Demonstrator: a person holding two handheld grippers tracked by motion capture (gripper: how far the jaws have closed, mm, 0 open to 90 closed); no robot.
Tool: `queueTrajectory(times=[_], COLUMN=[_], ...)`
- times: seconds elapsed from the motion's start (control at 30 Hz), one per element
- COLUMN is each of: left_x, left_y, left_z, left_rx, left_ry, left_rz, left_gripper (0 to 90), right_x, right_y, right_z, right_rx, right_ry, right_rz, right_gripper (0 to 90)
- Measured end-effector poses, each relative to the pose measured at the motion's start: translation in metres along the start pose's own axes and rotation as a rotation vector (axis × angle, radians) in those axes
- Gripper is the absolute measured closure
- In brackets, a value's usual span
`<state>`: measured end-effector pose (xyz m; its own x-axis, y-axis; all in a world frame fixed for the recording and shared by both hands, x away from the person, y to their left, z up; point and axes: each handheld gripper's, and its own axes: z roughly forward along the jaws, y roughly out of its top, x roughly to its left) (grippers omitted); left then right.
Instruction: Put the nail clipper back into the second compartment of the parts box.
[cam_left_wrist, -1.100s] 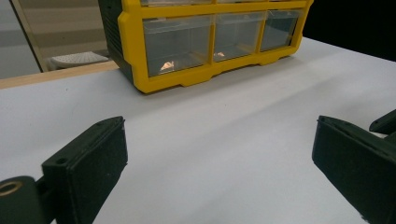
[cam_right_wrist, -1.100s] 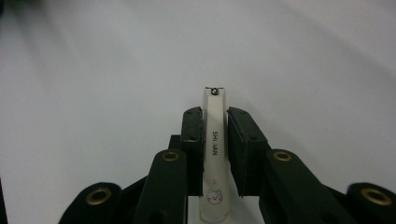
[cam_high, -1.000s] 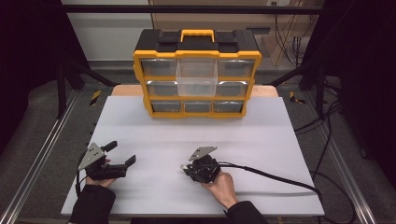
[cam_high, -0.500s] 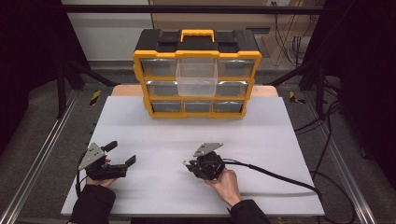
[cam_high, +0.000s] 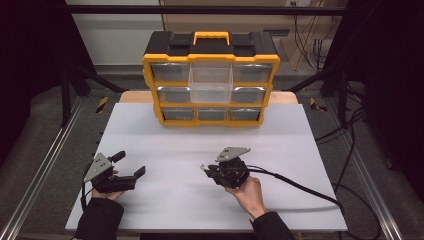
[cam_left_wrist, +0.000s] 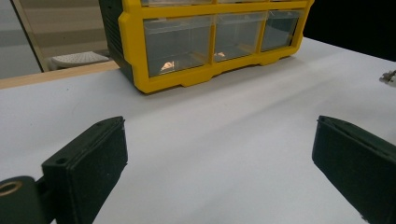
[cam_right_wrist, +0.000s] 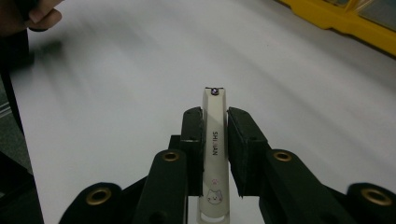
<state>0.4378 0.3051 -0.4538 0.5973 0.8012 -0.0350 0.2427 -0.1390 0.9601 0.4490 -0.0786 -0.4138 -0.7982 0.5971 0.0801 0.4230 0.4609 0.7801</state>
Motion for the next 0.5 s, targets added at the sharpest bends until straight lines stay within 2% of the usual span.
queueTrajectory(times=[0.5], left_x=[0.000], left_y=[0.000], left_z=[0.000], left_rx=[0.004], left_ry=[-0.001], left_rz=[0.000], left_gripper=[3.2], right_x=[-0.007], right_y=[0.013], right_z=[-0.034], right_rx=[-0.077], right_ry=[-0.032], right_rz=[-0.003], right_gripper=[77.5])
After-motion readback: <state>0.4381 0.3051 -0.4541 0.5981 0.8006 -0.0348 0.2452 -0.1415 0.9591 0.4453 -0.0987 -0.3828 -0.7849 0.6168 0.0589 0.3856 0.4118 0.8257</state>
